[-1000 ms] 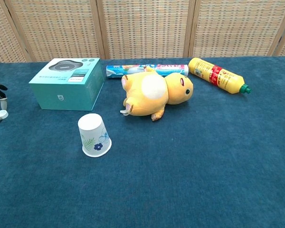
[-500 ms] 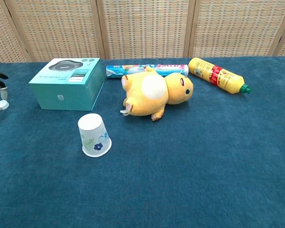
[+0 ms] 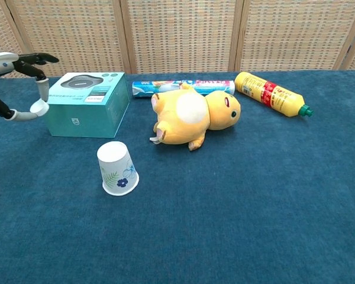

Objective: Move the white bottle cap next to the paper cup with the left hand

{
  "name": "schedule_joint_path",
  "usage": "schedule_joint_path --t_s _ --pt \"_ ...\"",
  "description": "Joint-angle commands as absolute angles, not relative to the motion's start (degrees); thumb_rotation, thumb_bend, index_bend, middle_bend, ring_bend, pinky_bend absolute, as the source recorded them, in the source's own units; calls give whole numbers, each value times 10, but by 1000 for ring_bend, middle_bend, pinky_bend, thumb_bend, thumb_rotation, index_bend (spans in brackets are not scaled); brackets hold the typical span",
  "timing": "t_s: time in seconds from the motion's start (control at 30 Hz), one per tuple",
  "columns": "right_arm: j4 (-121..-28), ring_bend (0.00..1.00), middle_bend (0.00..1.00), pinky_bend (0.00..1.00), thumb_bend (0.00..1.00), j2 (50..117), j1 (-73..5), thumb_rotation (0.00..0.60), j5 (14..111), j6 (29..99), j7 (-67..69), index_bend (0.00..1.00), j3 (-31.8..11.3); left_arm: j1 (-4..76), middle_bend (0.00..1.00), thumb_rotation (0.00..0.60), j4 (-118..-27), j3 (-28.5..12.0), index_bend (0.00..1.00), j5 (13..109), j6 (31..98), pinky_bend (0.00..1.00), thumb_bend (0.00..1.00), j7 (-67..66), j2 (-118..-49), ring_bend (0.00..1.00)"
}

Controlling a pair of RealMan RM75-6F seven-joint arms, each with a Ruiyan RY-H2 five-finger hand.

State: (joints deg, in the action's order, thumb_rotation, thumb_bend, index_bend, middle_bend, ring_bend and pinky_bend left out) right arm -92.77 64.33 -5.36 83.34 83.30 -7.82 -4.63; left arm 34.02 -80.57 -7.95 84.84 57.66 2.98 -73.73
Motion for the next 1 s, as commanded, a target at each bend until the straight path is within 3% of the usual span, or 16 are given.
schedule_joint_path --t_s 0.03,0.23,0.43,0.73,1.0 --pt "-927 0 0 0 0 643 -53 600 833 835 -79 51 -47 358 0 600 -882 -53 547 926 599 0 305 -3 -709 0" --pt "-927 0 0 0 0 643 -52 600 832 837 -78 52 -47 395 0 600 -925 -27 564 1000 578 0 307 -47 -724 0" --pt "-925 0 0 0 0 642 -51 600 829 838 -76 52 -48 421 0 600 -934 -11 571 1012 526 0 300 -115 -750 0" --pt "-923 0 0 0 0 642 -50 600 827 837 -75 52 -49 447 0 600 -897 6 575 1018 477 0 302 -185 -806 0" --pt "-920 0 0 0 0 644 -52 600 820 833 -75 53 -51 460 0 600 -839 13 589 1024 476 0 304 -199 -861 0"
